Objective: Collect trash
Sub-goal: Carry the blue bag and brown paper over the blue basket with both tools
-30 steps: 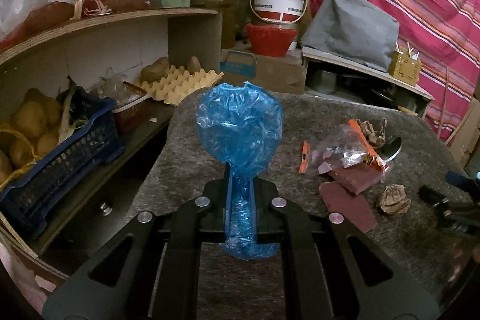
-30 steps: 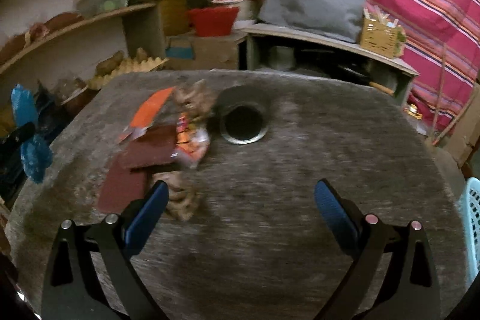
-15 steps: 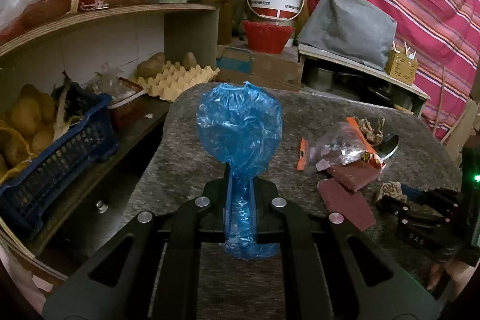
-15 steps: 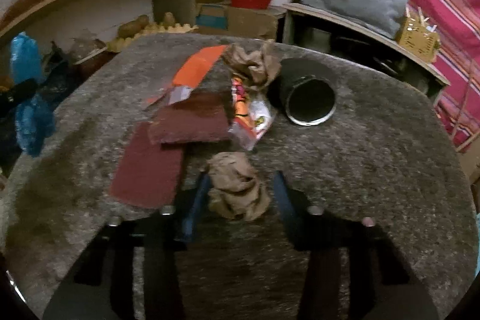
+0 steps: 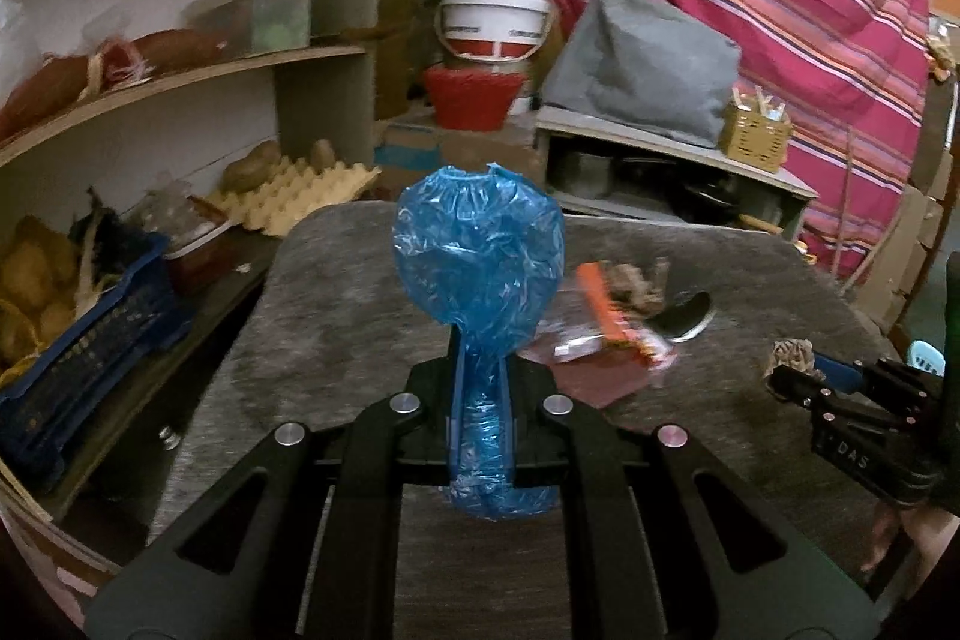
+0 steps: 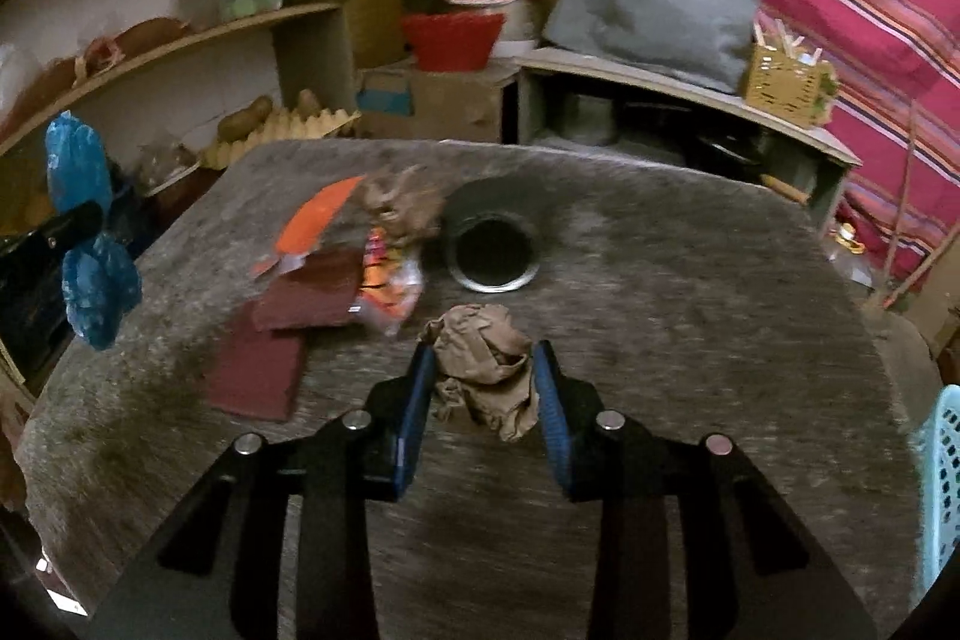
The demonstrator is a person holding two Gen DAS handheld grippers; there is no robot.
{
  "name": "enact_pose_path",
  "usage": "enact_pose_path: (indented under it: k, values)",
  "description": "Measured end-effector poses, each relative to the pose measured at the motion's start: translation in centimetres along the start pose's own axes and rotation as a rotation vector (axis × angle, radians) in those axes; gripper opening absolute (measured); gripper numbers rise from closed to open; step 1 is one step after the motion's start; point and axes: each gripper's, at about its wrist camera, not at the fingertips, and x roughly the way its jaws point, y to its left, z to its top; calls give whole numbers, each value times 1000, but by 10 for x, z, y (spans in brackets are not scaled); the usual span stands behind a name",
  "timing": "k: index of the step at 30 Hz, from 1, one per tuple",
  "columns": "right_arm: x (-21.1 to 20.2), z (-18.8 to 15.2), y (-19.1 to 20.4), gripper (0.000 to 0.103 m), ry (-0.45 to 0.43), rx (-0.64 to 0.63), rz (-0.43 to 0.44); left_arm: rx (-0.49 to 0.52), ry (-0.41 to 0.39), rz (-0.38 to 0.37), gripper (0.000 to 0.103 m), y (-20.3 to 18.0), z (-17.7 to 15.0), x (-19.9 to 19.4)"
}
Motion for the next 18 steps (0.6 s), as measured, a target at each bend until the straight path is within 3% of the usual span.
enact_pose_path:
  k: [18]
  values:
    - [-49,-6,-106,34,-42,78,-147,73,-16,-148,8,-111,8,-2]
